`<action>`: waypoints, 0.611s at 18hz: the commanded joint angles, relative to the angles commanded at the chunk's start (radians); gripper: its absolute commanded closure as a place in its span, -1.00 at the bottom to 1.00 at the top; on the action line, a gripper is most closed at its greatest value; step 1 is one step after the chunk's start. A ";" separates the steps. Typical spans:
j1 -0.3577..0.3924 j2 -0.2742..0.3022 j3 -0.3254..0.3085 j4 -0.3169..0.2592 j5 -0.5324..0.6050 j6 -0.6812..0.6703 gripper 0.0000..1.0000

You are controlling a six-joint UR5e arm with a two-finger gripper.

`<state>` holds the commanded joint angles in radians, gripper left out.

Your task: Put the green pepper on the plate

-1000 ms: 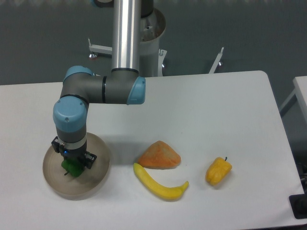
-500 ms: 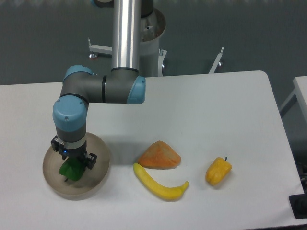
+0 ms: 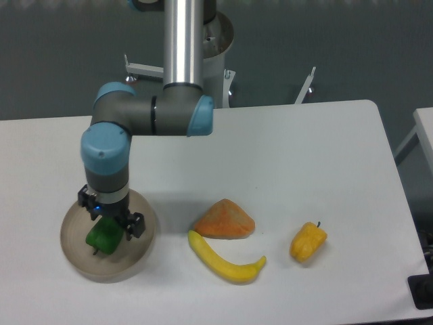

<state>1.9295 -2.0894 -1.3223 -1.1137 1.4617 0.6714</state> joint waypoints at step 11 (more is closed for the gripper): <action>0.215 0.037 0.014 -0.060 0.170 0.408 -1.00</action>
<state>2.1444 -2.0525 -1.3085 -1.1735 1.6320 1.0796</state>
